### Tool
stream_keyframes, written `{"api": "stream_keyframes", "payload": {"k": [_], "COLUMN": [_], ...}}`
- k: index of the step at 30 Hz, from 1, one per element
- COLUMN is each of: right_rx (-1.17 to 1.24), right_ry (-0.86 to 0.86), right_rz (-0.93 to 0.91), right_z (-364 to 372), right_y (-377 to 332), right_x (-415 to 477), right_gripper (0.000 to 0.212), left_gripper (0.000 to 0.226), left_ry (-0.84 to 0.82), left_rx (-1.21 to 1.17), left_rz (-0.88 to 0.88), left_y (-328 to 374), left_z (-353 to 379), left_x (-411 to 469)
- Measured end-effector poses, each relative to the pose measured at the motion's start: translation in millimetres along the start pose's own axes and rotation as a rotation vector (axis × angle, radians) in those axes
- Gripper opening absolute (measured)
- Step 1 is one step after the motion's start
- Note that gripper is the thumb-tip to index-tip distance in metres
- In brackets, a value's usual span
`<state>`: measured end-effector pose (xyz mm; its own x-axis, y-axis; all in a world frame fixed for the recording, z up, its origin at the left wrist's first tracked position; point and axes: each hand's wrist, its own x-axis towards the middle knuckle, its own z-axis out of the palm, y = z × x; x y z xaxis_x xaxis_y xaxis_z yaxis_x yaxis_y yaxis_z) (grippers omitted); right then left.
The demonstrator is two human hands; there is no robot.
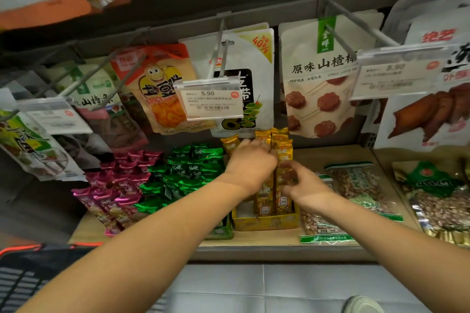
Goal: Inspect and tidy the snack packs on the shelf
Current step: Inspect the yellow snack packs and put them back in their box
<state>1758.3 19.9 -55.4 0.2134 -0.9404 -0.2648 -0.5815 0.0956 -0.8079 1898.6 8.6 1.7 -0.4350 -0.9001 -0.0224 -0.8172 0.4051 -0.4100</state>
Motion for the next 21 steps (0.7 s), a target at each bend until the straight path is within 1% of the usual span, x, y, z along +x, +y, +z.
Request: {"api": "stream_keyframes", "payload": {"k": [2,3,4,5,6,7,8,9,10,13,14,15,16,18,21], "right_rx": [-0.012,-0.036,-0.064,-0.099,-0.136,-0.159,-0.154,-0.136,-0.123,-0.111,-0.099,-0.103,-0.139,-0.251,-0.405], "right_ry": [-0.136,-0.213,-0.289,-0.356,-0.408,-0.446,-0.471,-0.483,-0.491,-0.513,-0.514,-0.502,-0.463,-0.355,-0.26], "right_rz": [-0.035,-0.065,-0.103,-0.151,-0.203,-0.246,-0.28,-0.31,-0.337,-0.381,-0.398,-0.425,-0.464,-0.53,-0.535], "right_z": [-3.6,-5.4,-6.7,-8.2,-10.0,-12.7,-15.6,-18.7,-21.7,-29.1,-29.6,-30.0,-30.6,-32.4,-34.3], "right_y": [-1.8,-5.5,-10.3,-16.2,-23.2,-30.9,-38.8,-47.0,-55.0,-79.8,-88.0,-96.2,-104.5,-119.7,-136.7], "right_x": [-6.6,-11.1,-16.0,-21.9,-27.9,-35.2,-43.2,-52.2,-61.7,-99.3,-112.6,-126.1,-139.5,-164.0,-192.7], "right_gripper": [0.074,0.082,0.088,0.09,0.087,0.079,0.065,0.053,0.048,0.055,0.058,0.06,0.059,0.054,0.053], "left_gripper": [0.037,0.037,0.037,0.035,0.032,0.029,0.027,0.025,0.021,0.009,0.008,0.006,0.006,0.014,0.015], "left_ry": [-0.016,0.015,0.076,0.173,0.271,0.347,0.418,0.476,0.513,0.534,0.538,0.543,0.543,0.521,0.466], "left_rx": [-0.096,-0.123,-0.149,-0.191,-0.24,-0.293,-0.36,-0.454,-0.581,-1.025,-1.196,-1.38,-1.561,-1.836,-2.017], "left_rz": [0.027,0.051,0.075,0.094,0.103,0.101,0.082,0.034,-0.042,-0.386,-0.479,-0.536,-0.566,-0.58,-0.573], "left_y": [-2.7,-5.5,-8.8,-12.6,-16.8,-22.1,-28.4,-36.2,-45.0,-65.4,-69.1,-70.6,-70.5,-71.4,-74.6], "left_z": [-16.3,-25.8,-36.1,-46.7,-57.5,-67.3,-76.6,-84.7,-92.1,-102.6,-102.5,-102.3,-103.7,-104.2,-105.3], "left_x": [-21.1,-34.2,-49.6,-66.1,-83.1,-100.4,-117.6,-133.4,-148.3,-184.0,-193.2,-201.7,-209.5,-221.6,-231.9]}}
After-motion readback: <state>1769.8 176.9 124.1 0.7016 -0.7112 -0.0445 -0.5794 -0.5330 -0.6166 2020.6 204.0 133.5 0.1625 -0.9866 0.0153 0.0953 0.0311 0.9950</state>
